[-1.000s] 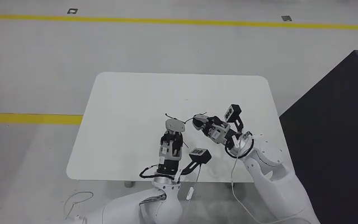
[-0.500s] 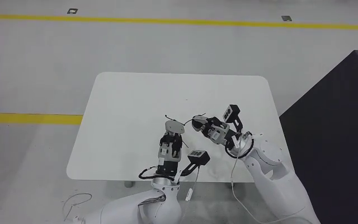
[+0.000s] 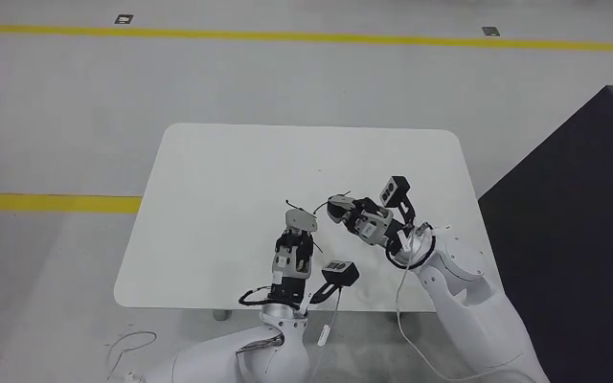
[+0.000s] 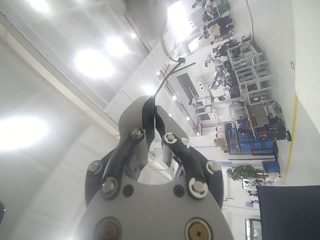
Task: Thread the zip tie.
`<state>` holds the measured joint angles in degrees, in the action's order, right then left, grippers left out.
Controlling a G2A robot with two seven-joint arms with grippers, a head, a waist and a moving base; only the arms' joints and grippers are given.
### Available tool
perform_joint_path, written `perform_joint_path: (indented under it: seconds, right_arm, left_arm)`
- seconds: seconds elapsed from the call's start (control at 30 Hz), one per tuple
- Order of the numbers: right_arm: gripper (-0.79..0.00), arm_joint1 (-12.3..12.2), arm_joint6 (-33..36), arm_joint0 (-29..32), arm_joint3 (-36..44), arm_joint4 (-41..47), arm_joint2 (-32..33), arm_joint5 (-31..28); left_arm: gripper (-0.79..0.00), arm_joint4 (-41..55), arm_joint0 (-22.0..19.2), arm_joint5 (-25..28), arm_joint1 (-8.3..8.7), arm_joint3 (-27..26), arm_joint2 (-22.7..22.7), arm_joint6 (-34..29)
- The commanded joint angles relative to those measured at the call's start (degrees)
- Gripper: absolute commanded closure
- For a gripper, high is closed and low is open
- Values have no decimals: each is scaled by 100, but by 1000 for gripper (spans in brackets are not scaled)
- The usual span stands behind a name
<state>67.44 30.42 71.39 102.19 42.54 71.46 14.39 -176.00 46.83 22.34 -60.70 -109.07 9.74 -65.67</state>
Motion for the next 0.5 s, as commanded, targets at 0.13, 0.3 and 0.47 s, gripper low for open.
perform_joint_path:
  seconds: [0.13,0.3,0.47]
  right_arm:
    - [0,19,-73,-67,36,54,-50,85]
    - [0,22,-109,-95,13,42,-15,80]
    - [0,-10,-11,82,-90,-188,112,-89]
  left_arm:
    - [0,0,0,1,-80,110,0,63]
    - [0,0,16,-51,-111,148,6,-238]
    - [0,0,191,-62,-109,37,449,-453]
